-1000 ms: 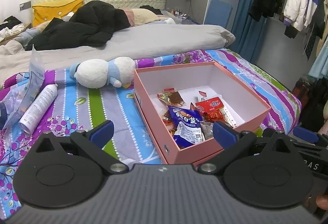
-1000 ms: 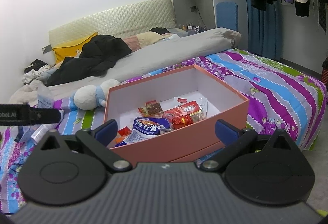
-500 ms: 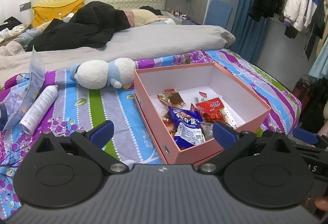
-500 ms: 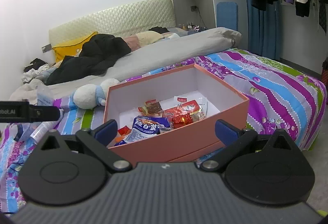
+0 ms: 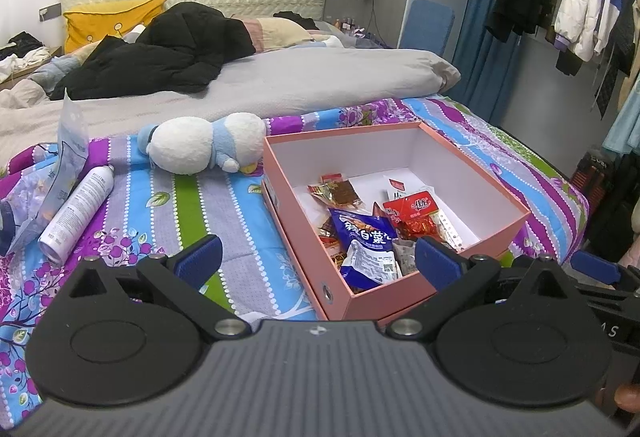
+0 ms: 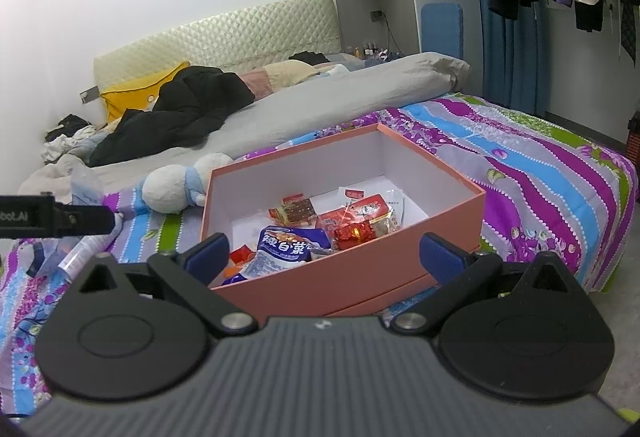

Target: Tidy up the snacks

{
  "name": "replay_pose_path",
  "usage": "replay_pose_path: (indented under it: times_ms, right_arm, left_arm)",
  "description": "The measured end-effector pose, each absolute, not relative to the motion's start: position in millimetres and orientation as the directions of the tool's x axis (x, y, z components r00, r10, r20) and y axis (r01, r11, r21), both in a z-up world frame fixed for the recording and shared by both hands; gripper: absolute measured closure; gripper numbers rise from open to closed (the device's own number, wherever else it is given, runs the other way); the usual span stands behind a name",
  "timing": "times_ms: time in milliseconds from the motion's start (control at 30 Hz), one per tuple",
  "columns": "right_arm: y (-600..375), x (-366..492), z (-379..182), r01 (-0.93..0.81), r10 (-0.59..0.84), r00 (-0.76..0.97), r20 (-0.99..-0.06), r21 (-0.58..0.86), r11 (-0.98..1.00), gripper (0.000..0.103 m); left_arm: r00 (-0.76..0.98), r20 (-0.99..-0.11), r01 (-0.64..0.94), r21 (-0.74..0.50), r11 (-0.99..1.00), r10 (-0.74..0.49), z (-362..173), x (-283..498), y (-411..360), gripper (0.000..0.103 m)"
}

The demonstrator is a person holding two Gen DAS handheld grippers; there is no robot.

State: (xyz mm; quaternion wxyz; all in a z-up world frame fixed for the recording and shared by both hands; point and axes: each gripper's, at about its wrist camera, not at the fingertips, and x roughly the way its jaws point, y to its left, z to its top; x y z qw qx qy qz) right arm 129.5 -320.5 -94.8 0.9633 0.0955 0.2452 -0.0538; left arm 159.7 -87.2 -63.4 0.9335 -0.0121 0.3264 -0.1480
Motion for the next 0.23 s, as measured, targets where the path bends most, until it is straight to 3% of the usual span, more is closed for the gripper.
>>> replay_pose_path:
  times_ms: [233]
  right_arm:
    - [-321.2, 130.2, -93.9, 0.147, -0.053, 0.874, -0.484, 0.159, 0.976, 0.000]
  left_arm:
    - [0.743, -0.605, 0.268, -0.123, 0.956, -0.286, -62.9, 159.6, -86.8, 0.000]
